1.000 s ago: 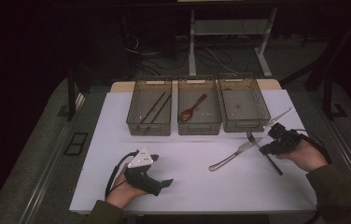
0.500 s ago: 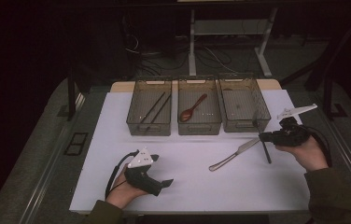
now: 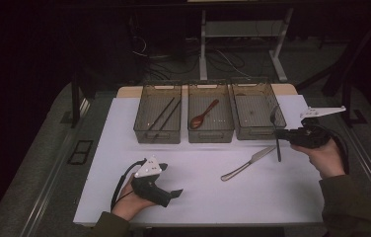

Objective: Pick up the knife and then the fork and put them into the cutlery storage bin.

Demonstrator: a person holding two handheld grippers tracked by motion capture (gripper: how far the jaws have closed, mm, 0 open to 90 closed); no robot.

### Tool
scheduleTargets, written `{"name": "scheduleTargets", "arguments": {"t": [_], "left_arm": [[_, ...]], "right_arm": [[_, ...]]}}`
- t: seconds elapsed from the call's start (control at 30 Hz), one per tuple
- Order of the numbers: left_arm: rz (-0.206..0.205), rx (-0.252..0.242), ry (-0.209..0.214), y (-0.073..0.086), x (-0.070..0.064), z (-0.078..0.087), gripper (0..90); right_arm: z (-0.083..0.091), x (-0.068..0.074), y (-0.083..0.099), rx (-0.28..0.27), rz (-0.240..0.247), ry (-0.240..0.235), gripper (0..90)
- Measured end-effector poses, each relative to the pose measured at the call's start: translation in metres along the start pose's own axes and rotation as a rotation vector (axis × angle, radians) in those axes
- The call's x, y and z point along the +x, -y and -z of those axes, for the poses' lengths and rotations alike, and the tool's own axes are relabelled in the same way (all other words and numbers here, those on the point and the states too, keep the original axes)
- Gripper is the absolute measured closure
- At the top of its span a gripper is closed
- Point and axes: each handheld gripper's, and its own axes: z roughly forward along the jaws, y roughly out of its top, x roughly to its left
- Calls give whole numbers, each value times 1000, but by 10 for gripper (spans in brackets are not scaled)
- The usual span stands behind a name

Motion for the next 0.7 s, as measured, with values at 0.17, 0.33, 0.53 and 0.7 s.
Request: {"name": "scheduleTargets", "arguments": {"t": [0.17,0.33,0.53,0.7], "left_arm": [[1,-1,2,0,0,0,0],[0,2,1,0,1,0,0],[2,1,2,0,1,0,0],[5,-3,0,1,2,1,0]], "right_arm": [[2,-3,-14,-36,0,12,837],[6,-7,-32,-81,-1,35,837],[5,-14,-54,-121,-11,51,837],[1,-21,-70,-135,-14,62,837]]}}
